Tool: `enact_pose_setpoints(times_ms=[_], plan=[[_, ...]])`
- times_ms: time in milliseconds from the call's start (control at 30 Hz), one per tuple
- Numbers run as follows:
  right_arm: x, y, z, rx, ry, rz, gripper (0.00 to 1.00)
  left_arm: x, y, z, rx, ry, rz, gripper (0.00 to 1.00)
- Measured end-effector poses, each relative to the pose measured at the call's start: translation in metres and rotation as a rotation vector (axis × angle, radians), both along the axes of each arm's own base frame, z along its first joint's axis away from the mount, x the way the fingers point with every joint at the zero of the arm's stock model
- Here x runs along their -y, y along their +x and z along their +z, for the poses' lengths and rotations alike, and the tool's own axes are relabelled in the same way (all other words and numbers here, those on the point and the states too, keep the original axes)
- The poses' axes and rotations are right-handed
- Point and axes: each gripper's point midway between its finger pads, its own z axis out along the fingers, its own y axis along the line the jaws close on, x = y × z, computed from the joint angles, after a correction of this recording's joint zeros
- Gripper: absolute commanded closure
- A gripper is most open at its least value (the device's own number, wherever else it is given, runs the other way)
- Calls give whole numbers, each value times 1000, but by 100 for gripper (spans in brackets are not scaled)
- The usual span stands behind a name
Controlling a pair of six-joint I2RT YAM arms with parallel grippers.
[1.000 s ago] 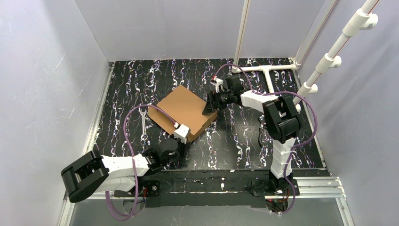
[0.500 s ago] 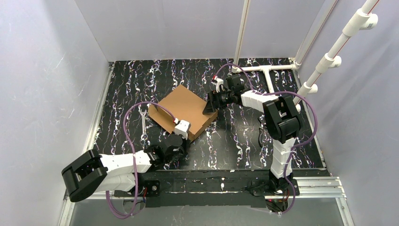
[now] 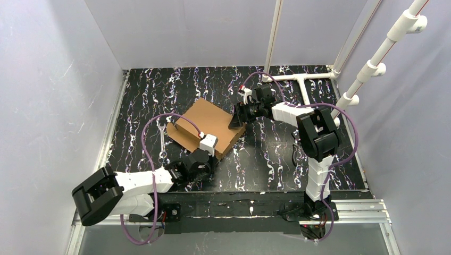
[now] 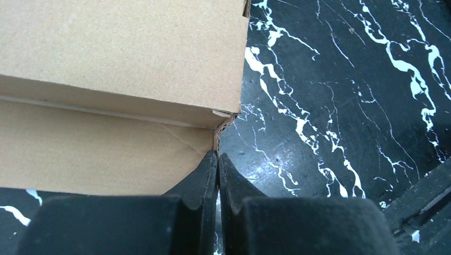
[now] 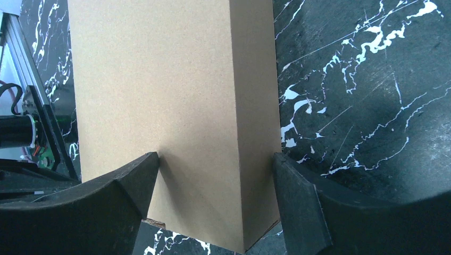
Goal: Fold the paper box
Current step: Close the paper box at the center of the board.
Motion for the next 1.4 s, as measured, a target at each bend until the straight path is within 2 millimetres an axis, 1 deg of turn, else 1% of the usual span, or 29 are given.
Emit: enact_pose_setpoints(times_ms=[533, 767, 1000, 1300, 1367, 1400], plan=[[-3, -1, 0, 4, 3, 7, 15, 24, -13, -1, -42, -66, -120, 100], [-3, -1, 0, 6, 3, 7, 15, 28, -14, -2, -59, -89, -116, 95], [-3, -1, 0, 5, 4, 8, 15, 32, -15, -3, -75, -111, -111, 87], [-7, -6, 0, -1, 7, 20, 15, 35, -14, -2, -81, -130, -105, 90], [-7, -6, 0, -2, 7, 21, 15, 35, -13, -2, -80, -132, -101, 89], [-7, -6, 0, -2, 7, 21, 15, 34, -13, -2, -80, -134, -97, 86]])
